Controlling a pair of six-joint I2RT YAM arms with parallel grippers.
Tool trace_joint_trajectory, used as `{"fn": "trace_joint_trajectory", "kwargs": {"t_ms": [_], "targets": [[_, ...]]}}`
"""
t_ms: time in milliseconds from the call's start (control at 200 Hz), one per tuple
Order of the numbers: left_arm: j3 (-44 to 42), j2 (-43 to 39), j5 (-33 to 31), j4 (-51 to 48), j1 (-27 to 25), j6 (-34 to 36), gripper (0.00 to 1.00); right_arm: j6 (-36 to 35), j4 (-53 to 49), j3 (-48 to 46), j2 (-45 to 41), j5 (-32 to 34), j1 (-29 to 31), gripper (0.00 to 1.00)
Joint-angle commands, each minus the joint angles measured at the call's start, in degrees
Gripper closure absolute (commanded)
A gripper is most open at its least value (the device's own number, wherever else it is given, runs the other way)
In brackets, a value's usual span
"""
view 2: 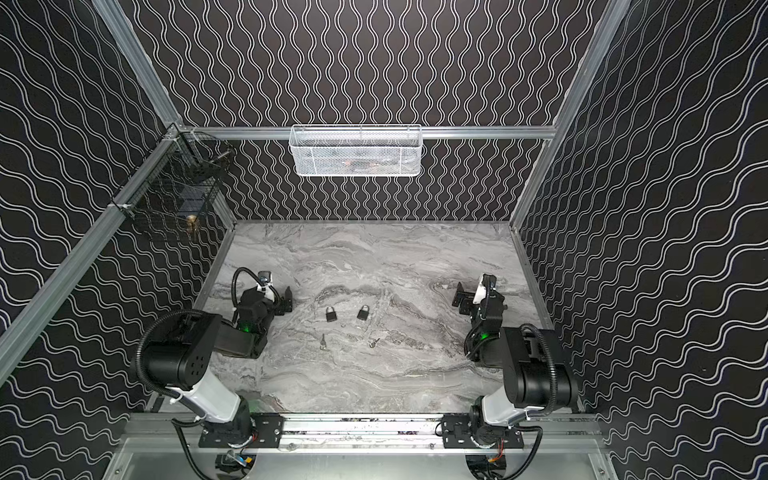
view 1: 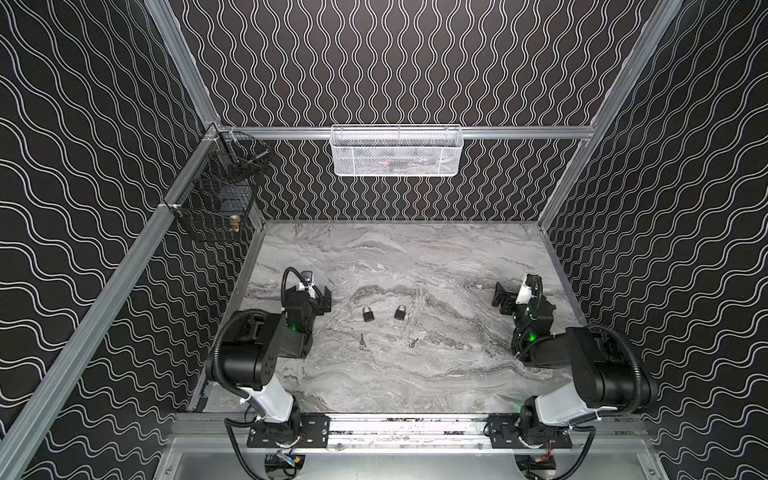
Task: Unlock with the key
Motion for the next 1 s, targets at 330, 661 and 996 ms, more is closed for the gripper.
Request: {"fn": "trace_joint_trajectory", "kwargs": {"t_ms": [330, 661, 996], "targets": [[0.69, 0.07, 0.96, 0.45, 0.13, 1.33, 0.01, -0.75, 3.04, -0.06, 0.07, -0.50, 0.06, 0.01], [0.69, 0.09, 0.96, 0.48, 0.16, 1.34, 0.01, -0.64, 2.90, -0.04, 0.02, -0.62, 0.08, 0.01], [0.43, -0.01, 0.97, 0.82, 0.16, 1.35, 0.01, -0.66, 3.11, -0.08, -0.07, -0.55, 0.06, 0.01]]}}
